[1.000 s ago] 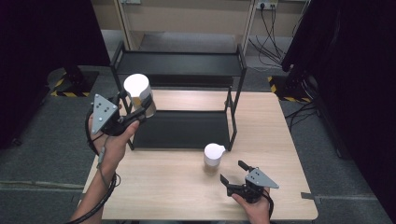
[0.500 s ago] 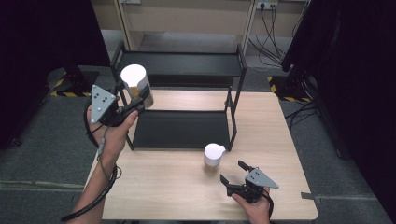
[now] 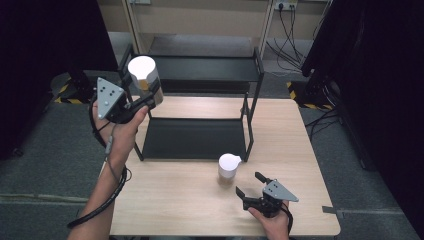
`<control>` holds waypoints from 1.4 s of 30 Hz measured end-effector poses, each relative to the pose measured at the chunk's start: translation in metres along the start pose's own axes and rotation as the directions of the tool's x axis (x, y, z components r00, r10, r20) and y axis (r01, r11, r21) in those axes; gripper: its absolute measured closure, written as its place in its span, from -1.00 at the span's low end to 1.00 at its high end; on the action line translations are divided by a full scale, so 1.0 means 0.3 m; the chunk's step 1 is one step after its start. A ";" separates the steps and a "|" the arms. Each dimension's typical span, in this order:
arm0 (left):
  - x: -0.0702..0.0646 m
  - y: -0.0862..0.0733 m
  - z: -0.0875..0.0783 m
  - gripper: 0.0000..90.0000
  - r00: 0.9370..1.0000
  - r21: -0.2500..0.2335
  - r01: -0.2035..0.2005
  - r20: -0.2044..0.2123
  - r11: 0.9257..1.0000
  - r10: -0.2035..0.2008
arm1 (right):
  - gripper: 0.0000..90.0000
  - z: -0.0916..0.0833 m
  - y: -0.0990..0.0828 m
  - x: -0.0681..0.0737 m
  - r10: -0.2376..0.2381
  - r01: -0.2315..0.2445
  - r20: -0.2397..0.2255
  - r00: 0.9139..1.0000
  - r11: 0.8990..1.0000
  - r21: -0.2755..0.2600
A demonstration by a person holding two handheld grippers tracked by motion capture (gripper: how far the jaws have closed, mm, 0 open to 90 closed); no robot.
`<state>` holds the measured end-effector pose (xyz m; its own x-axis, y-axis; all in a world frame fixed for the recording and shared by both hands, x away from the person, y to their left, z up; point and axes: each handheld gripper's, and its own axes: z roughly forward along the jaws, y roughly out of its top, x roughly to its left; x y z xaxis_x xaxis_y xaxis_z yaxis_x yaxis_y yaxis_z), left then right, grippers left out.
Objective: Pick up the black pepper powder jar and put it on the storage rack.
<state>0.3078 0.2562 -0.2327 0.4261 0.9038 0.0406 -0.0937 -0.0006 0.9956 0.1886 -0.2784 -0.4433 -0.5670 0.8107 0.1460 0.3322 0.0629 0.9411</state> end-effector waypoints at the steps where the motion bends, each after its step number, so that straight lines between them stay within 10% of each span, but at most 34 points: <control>1: 0.001 0.005 0.006 -0.32 1.000 -0.002 0.001 -0.001 1.000 -0.001 | -0.84 0.000 0.000 0.000 0.000 0.000 0.000 1.000 1.000 0.000; 42: 0.030 0.108 0.148 -0.32 0.995 0.018 -0.013 -0.097 1.000 0.015 | -0.83 0.001 0.001 -0.002 -0.005 0.005 -0.003 1.000 1.000 0.002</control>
<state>0.3486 0.2454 -0.1963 0.3356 0.9408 0.0471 -0.0827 -0.0204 0.9964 0.1893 -0.2786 -0.4431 -0.5711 0.8084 0.1426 0.3309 0.0678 0.9412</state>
